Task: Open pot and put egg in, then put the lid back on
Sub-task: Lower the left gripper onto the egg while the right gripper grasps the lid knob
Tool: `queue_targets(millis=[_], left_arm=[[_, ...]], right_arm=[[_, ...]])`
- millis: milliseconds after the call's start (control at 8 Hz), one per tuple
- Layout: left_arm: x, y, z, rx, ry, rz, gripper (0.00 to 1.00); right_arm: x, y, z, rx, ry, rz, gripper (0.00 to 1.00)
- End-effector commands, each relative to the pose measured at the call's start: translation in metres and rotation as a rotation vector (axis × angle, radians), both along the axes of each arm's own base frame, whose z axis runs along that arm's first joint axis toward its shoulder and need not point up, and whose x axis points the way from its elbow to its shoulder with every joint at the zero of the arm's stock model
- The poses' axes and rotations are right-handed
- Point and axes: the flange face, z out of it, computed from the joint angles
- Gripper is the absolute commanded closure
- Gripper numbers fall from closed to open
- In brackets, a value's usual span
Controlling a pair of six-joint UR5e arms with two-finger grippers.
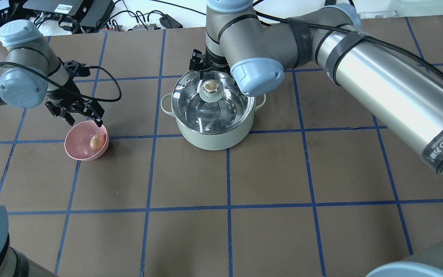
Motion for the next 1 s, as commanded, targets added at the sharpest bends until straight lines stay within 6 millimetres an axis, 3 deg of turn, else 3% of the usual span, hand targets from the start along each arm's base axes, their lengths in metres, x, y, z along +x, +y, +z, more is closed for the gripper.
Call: queue_targets(millis=[0,125,250,875], left_arm=[[0.002,-0.001,-0.021,0.044,-0.002,-0.025,0.0],[0.007,0.003,-0.022,0.082,-0.051,-0.038,0.0],[0.007,0.006,-0.023,0.105,-0.047,-0.038,0.0],[0.003,0.018,-0.039,0.16,-0.026,-0.05,0.0]], right_arm=[[0.01,-0.001,-0.011,0.0,-0.01,-0.017,0.0],[0.016,0.002,-0.014,0.003,-0.009,-0.005,0.05],[0.016,0.002,-0.015,0.004,-0.008,-0.003,0.3],[0.019,0.001,-0.018,0.0,-0.018,0.001,0.32]])
